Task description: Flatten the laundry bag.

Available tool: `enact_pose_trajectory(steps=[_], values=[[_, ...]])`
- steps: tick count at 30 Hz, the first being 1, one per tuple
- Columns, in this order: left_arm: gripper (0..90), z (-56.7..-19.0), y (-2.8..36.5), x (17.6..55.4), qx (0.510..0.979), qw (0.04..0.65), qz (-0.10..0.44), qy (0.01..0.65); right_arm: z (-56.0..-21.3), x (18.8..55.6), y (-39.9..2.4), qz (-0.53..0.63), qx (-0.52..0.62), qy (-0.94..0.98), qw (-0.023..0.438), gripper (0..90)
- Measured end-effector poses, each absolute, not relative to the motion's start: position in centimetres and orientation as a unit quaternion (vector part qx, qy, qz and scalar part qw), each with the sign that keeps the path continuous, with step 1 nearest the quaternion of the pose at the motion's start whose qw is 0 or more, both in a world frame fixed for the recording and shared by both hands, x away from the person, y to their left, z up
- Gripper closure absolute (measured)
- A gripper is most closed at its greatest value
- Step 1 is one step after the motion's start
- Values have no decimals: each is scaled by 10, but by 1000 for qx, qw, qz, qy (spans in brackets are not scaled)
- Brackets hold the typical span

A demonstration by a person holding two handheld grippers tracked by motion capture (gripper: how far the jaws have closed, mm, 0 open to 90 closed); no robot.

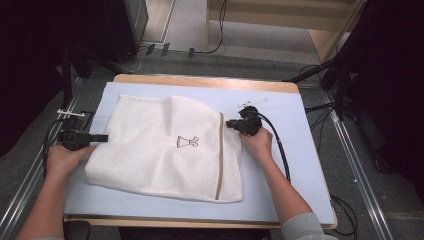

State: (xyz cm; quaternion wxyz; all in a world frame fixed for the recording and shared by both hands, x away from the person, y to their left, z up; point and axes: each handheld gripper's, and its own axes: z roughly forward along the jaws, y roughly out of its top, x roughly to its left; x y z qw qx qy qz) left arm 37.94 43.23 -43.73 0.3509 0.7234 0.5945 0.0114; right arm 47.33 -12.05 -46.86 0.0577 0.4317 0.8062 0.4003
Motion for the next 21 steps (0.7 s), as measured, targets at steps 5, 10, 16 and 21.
enact_pose_trajectory(steps=[5,10,16,21], values=[[900,-431,425,382,714,384,3,585,-439,465,-131,412,412,806,106,861],[900,-418,389,390,732,403,3,549,-408,455,-154,416,404,794,184,850],[900,-421,367,398,753,382,-8,535,-402,448,-186,426,432,779,161,826],[900,-430,376,400,745,373,-22,553,-428,447,-194,417,451,782,109,759]])
